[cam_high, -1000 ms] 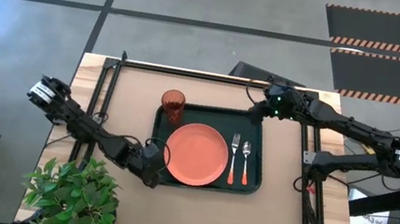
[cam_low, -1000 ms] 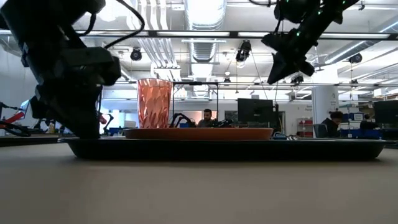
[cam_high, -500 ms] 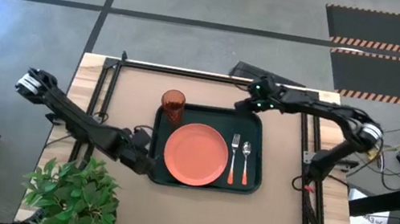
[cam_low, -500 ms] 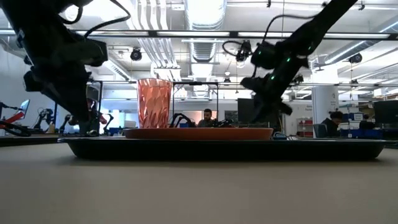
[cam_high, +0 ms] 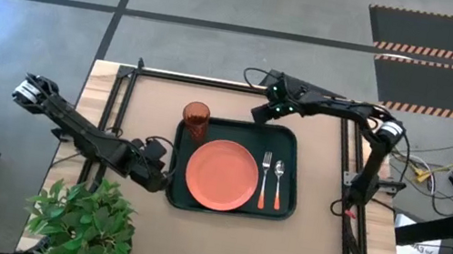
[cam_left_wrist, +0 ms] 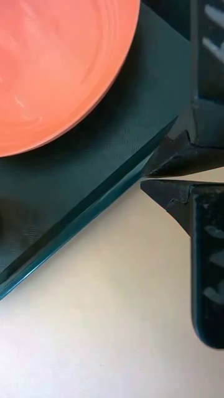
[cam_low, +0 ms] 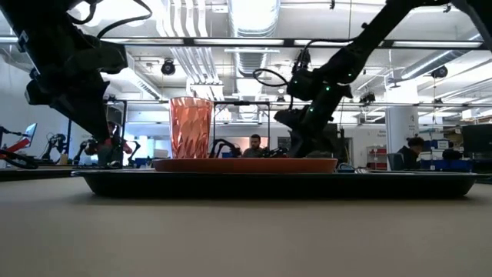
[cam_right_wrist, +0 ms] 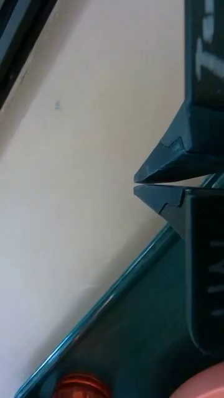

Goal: Pick and place plate/cup/fork/spoon on tray
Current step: Adjust the black table tray

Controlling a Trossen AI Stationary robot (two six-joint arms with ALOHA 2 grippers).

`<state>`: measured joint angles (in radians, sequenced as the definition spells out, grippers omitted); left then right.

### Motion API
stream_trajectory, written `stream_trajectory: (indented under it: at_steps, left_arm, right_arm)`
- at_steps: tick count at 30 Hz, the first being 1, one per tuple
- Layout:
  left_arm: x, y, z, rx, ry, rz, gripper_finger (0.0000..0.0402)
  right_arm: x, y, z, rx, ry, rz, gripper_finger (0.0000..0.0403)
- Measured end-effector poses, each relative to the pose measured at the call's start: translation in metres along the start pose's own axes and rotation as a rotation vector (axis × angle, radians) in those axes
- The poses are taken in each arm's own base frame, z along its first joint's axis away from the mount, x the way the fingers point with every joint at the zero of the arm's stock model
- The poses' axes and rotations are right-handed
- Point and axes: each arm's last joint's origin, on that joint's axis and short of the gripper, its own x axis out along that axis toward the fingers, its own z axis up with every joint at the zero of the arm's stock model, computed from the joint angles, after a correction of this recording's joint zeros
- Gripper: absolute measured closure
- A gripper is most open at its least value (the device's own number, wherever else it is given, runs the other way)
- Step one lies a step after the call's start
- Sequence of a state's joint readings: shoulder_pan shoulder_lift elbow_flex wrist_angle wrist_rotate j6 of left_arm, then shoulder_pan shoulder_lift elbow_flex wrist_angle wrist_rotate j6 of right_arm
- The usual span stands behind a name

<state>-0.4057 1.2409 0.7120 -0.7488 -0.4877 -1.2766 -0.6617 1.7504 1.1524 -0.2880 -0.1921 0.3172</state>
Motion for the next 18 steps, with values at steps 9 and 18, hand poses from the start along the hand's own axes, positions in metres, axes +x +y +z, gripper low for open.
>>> stream_trajectory:
  at_steps: [9, 18]
  left_arm:
    - [0.0, 0.0, 0.0, 0.0, -0.016, 0.004, 0.0402]
    - [0.0, 0.0, 0.001, -0.002, -0.017, 0.001, 0.0402]
  right_arm:
    - [0.014, -0.005, -0.005, -0.016, 0.117, -0.036, 0.0394]
    - [0.016, -0.011, -0.024, 0.003, 0.16, -0.05, 0.0394]
